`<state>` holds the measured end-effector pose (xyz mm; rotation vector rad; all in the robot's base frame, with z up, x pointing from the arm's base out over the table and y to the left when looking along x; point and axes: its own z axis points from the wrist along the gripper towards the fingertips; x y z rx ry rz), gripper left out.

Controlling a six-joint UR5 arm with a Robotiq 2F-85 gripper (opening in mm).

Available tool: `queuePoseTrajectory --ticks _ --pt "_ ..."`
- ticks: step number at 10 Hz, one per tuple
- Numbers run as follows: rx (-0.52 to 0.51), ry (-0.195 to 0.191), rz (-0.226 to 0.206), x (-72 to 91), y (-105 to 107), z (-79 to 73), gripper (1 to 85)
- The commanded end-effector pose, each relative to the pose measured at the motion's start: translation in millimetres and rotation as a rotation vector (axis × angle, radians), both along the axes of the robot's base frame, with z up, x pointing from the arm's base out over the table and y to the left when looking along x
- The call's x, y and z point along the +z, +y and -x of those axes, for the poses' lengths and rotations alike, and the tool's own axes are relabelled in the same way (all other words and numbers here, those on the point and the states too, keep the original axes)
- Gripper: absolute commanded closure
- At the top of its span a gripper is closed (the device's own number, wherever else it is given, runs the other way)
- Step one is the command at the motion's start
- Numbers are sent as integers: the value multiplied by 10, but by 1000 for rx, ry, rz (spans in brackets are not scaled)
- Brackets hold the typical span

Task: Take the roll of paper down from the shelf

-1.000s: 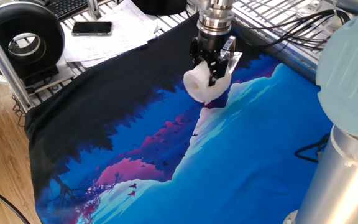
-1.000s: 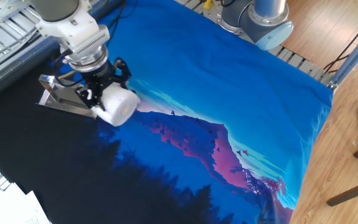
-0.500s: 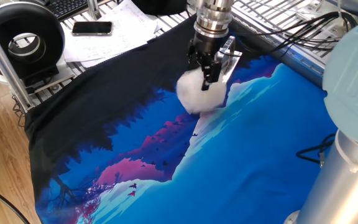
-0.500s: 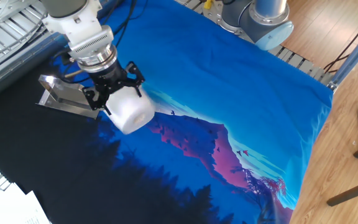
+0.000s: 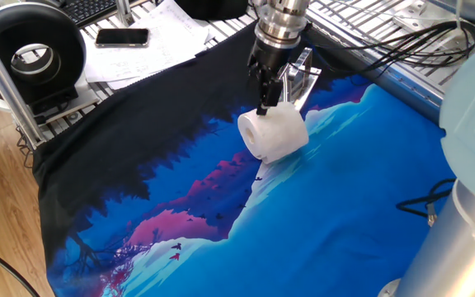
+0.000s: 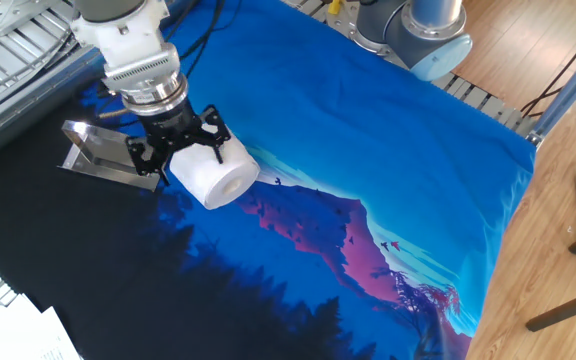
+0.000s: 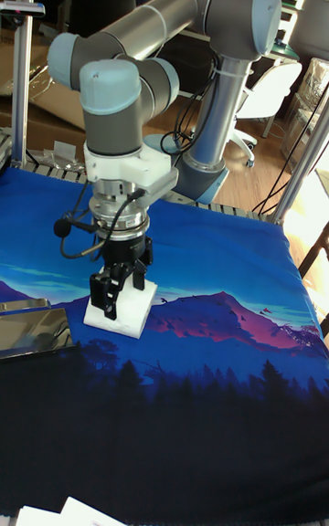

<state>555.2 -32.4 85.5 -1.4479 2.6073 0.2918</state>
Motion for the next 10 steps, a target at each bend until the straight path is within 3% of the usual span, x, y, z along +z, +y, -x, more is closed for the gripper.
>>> queuePoseTrajectory --ticks 1,3,4,5,7,8,9,10 --pt "-99 51 -36 151 -75 6 147" --pt "-192 84 -40 192 -144 8 180" --pt "-266 88 13 165 -283 -7 260" --pt "-322 73 79 144 -458 -34 460" --pt "-431 64 155 154 -682 -36 647" --pt "-492 68 174 183 -744 -9 787" --pt "-549 72 183 207 -773 12 837" --pt "-598 95 154 224 -688 45 837"
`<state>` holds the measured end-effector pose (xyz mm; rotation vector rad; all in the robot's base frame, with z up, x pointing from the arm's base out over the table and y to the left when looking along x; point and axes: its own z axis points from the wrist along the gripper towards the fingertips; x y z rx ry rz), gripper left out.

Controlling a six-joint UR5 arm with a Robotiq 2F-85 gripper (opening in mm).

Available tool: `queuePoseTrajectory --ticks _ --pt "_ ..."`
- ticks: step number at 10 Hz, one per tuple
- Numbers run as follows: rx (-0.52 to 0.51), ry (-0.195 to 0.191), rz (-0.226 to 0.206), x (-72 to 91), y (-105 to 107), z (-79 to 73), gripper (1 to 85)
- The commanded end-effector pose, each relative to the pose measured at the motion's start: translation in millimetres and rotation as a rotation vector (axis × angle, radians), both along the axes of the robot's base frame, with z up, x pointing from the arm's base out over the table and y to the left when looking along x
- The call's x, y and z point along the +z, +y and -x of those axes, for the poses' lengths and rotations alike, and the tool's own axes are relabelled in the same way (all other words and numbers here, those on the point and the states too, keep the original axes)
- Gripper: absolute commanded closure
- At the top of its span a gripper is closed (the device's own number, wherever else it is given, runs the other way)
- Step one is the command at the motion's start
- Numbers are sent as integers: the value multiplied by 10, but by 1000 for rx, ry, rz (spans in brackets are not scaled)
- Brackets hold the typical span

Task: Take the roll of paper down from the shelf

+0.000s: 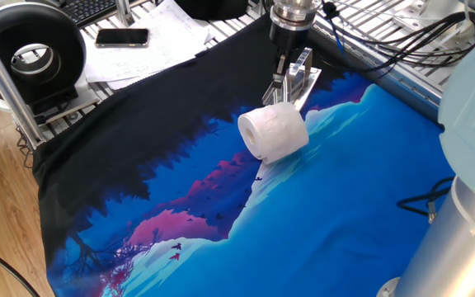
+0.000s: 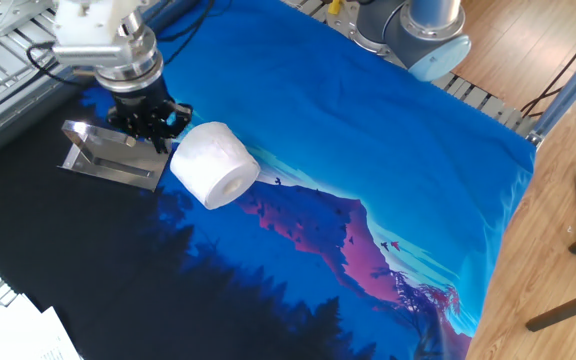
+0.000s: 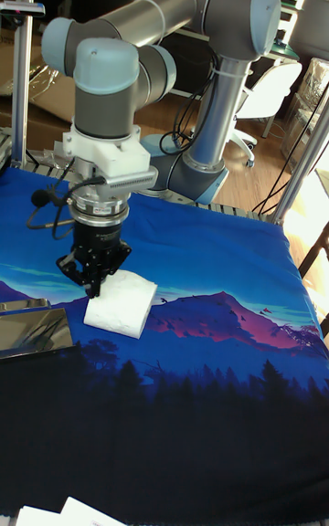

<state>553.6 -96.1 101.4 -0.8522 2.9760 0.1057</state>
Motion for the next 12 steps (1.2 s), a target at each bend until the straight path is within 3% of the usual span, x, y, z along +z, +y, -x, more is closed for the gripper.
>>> queuePoseTrajectory --ticks 1,2,4,8,12 --pt "-169 -4 -11 72 2 -1 837" --pt "-182 -13 -4 71 -16 -26 833" --pt "-159 -38 60 68 -175 -66 833" --pt "-160 -45 80 68 -225 -73 833" --pt "-158 -51 55 64 -170 -103 837"
